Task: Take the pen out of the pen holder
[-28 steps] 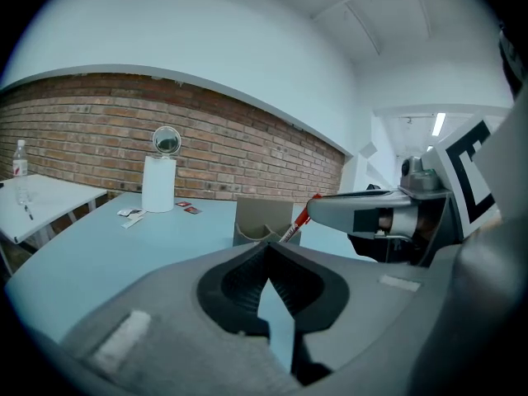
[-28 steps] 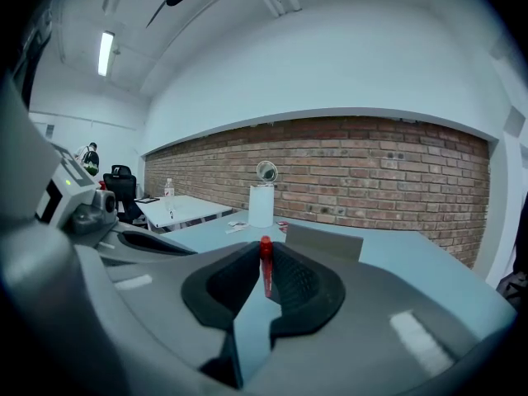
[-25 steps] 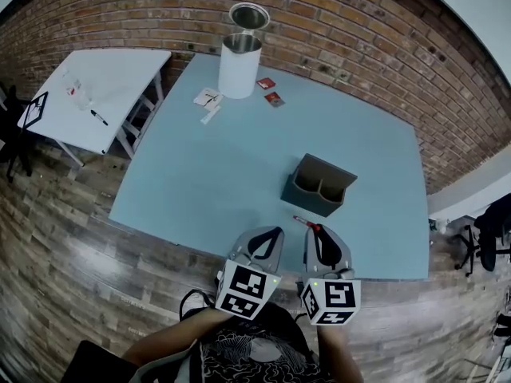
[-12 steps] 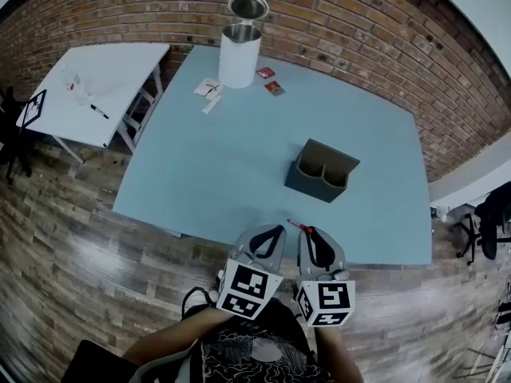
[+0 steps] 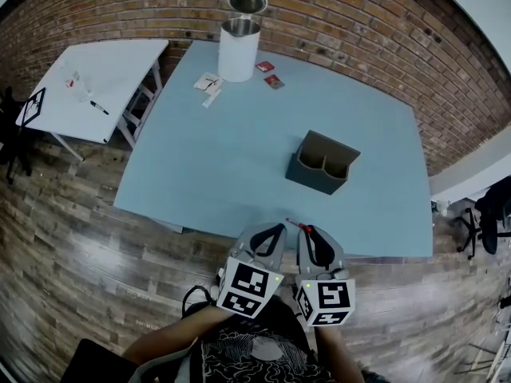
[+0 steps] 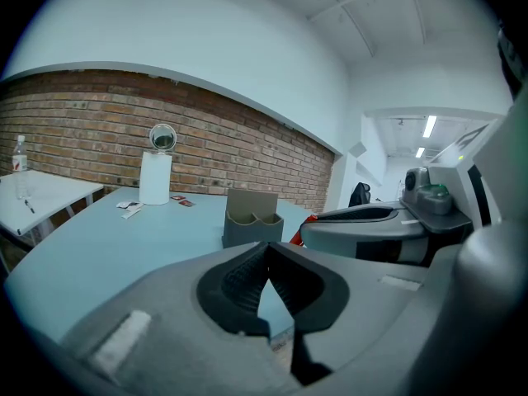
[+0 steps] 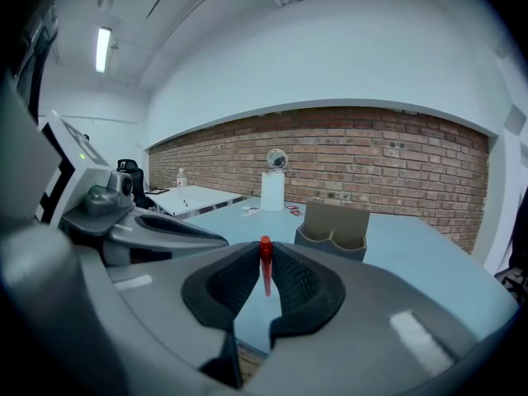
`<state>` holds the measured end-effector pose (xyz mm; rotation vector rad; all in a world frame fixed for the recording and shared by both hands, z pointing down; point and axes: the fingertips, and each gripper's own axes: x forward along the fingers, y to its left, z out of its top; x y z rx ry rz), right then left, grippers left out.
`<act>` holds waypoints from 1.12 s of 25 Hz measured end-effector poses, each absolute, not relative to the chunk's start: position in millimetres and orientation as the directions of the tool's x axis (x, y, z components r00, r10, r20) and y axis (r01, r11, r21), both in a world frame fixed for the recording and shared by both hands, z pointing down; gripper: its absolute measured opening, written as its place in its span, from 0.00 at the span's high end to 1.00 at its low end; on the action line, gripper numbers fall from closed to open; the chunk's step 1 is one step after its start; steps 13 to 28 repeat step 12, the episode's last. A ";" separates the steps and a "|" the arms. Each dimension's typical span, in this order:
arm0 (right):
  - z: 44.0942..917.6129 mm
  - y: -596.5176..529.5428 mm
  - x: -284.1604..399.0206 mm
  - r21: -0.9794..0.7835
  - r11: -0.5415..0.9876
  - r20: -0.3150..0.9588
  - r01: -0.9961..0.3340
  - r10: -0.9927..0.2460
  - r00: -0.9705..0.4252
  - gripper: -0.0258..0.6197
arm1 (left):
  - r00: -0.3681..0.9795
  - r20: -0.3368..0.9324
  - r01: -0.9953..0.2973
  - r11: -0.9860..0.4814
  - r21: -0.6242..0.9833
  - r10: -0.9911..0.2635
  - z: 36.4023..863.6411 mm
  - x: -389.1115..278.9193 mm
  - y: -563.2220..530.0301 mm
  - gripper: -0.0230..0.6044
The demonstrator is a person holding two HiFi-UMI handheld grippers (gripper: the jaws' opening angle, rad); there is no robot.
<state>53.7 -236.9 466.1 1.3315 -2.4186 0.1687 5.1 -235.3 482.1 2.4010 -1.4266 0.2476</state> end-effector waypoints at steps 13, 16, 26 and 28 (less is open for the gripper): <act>466.6 -234.2 60.4 0.073 0.550 0.381 -0.832 -0.786 -0.487 0.89 | 0.480 0.318 -0.877 -0.440 0.193 -0.817 481.6 12.4 -234.2 0.96; 466.6 -234.2 60.4 0.073 0.550 0.381 -0.832 -0.786 -0.487 0.89 | 0.480 0.318 -0.877 -0.440 0.193 -0.817 481.6 12.4 -234.2 0.96; 466.6 -234.2 60.4 0.073 0.550 0.381 -0.832 -0.786 -0.487 0.89 | 0.480 0.318 -0.877 -0.440 0.193 -0.817 481.6 12.4 -234.2 0.96; 466.6 -234.2 60.4 0.073 0.550 0.381 -0.832 -0.786 -0.487 0.89 | 0.480 0.318 -0.877 -0.440 0.193 -0.817 481.6 12.4 -234.2 0.96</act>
